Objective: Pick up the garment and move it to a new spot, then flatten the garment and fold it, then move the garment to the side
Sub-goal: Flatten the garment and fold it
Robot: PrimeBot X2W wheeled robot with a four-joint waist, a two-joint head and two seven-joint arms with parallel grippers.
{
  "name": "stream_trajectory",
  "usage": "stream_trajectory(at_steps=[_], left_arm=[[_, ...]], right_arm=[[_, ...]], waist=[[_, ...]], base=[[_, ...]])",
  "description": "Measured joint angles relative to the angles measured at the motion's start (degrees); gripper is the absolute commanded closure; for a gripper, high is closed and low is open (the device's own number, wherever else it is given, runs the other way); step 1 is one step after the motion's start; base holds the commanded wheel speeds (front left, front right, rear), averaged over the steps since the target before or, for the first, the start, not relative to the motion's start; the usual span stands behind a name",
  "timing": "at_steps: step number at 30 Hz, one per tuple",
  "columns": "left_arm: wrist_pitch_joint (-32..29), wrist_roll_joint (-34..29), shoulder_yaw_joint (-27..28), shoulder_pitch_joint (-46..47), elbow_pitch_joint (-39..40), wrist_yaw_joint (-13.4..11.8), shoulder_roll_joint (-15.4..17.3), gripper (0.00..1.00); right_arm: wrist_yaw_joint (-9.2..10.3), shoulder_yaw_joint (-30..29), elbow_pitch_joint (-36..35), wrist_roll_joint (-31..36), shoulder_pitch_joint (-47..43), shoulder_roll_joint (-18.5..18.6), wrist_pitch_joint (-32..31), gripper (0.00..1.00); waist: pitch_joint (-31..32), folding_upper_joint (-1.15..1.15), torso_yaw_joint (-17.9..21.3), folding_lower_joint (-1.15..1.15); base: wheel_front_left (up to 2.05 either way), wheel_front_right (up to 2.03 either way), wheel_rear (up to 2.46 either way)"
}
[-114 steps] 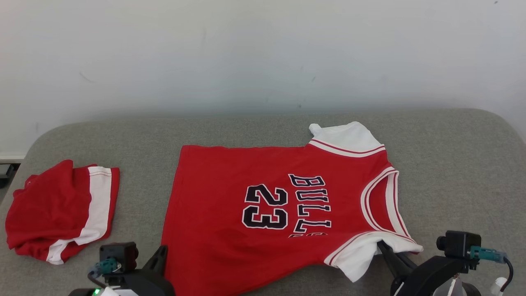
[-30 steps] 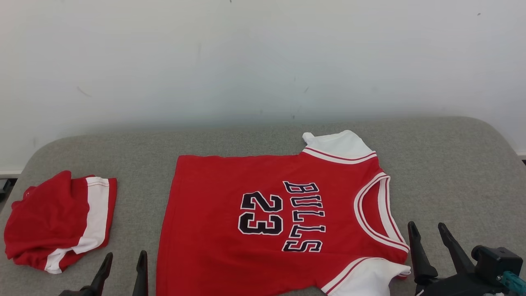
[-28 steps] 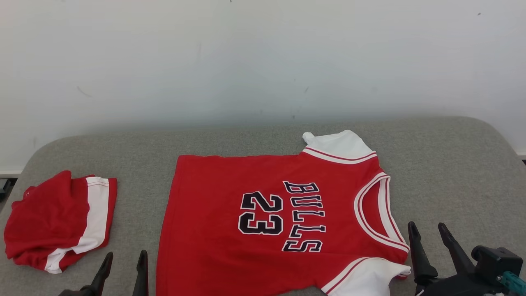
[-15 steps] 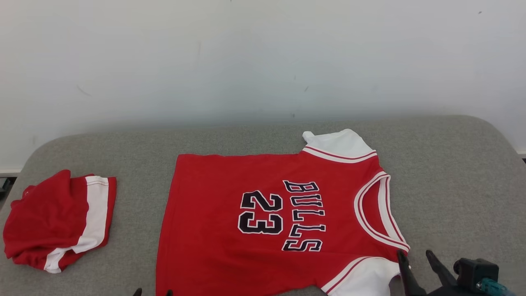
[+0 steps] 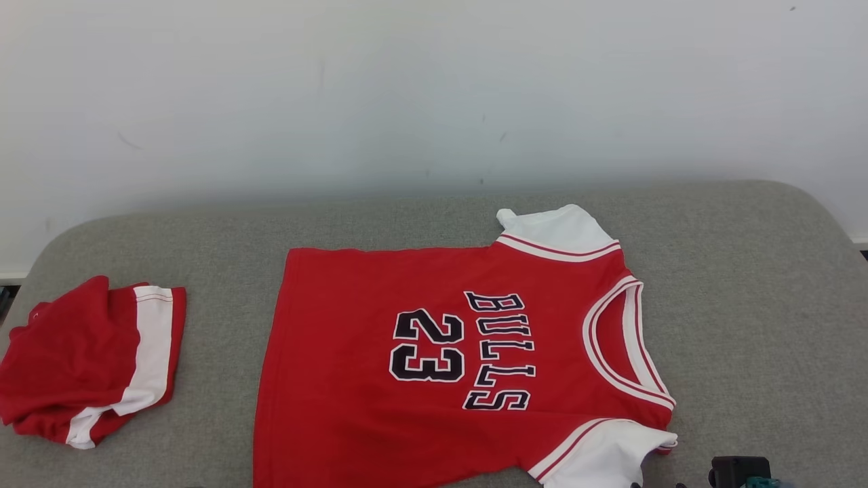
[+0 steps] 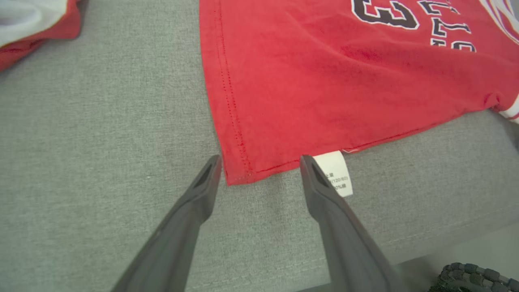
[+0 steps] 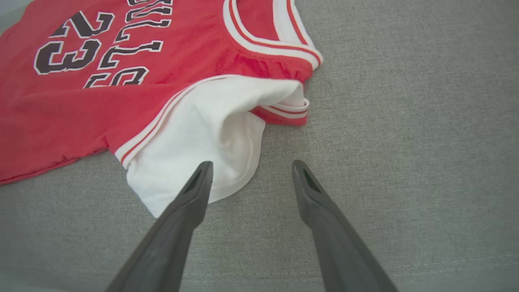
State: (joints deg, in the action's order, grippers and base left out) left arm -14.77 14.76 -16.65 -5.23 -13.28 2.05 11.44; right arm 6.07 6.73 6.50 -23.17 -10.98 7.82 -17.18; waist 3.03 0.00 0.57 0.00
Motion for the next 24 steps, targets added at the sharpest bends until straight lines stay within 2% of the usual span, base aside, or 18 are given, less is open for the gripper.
stream_trajectory(at_steps=[15, 21, 24], left_arm=[[-2.36, 0.71, 0.14, 3.27, -5.77, 0.41, -0.35, 0.00], [-2.85, 0.73, 0.16, 4.56, -7.55, 0.42, -0.51, 0.27], [-2.85, 0.73, -0.02, 4.97, -8.27, 0.43, -0.74, 0.31]], right_arm=[[0.56, -0.37, 2.41, 1.23, 2.16, -0.07, -3.54, 0.00], [0.85, -0.57, 4.00, 2.20, 4.01, -0.31, -4.10, 0.00], [0.99, -0.99, 4.78, 3.22, 4.56, -0.58, -4.56, 0.00]], waist=[[-1.46, 0.00, -0.01, 0.00], [-2.09, 0.00, -0.14, 0.00], [-2.38, 0.00, -0.26, 0.00]], base=[[0.00, 0.00, 0.00], [0.00, 0.00, 0.00], [0.00, 0.00, 0.00]])
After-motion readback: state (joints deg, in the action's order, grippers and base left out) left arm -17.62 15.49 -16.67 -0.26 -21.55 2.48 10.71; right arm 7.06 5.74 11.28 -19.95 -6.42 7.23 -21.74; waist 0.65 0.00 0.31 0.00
